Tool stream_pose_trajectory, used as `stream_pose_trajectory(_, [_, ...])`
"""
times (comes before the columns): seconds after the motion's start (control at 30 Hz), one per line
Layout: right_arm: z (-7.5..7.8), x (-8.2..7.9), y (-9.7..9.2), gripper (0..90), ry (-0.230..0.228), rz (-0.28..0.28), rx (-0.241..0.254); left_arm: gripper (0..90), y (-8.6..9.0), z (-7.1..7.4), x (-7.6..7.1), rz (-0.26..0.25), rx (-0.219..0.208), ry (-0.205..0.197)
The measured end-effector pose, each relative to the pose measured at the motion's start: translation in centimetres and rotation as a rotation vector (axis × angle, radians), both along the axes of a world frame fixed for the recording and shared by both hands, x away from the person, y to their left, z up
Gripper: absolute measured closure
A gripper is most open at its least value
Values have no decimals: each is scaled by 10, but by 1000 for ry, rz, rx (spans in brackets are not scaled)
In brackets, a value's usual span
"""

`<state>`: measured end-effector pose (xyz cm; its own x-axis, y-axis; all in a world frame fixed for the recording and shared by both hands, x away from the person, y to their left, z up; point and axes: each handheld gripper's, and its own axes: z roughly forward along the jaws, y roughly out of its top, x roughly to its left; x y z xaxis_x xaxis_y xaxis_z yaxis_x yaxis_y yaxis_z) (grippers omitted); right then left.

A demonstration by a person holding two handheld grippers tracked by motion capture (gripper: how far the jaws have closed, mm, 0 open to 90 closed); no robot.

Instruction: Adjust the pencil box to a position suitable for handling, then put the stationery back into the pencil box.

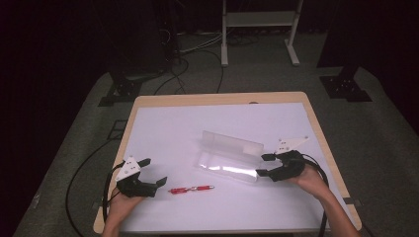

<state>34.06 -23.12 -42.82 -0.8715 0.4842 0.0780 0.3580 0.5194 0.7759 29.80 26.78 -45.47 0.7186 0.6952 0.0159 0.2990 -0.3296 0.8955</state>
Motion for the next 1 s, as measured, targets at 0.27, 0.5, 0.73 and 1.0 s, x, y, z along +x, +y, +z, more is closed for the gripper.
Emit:
stream_pose_trajectory(0.27, [-5,-14,-34,337,-13,-88,46,47,-2,1,-1,-6,-5,0])
stream_pose_trajectory(0.5, [-13,-24,-52,325,-14,-129,51,51,-7,2,-2,-32,-1,-2])
stream_pose_trajectory(0.73, [-21,-32,-63,320,-6,-165,54,51,-14,5,-5,-61,14,-18])
stream_pose_trajectory(1.0, [-30,-40,-75,320,-6,-203,68,48,-26,6,-6,-113,51,-4])
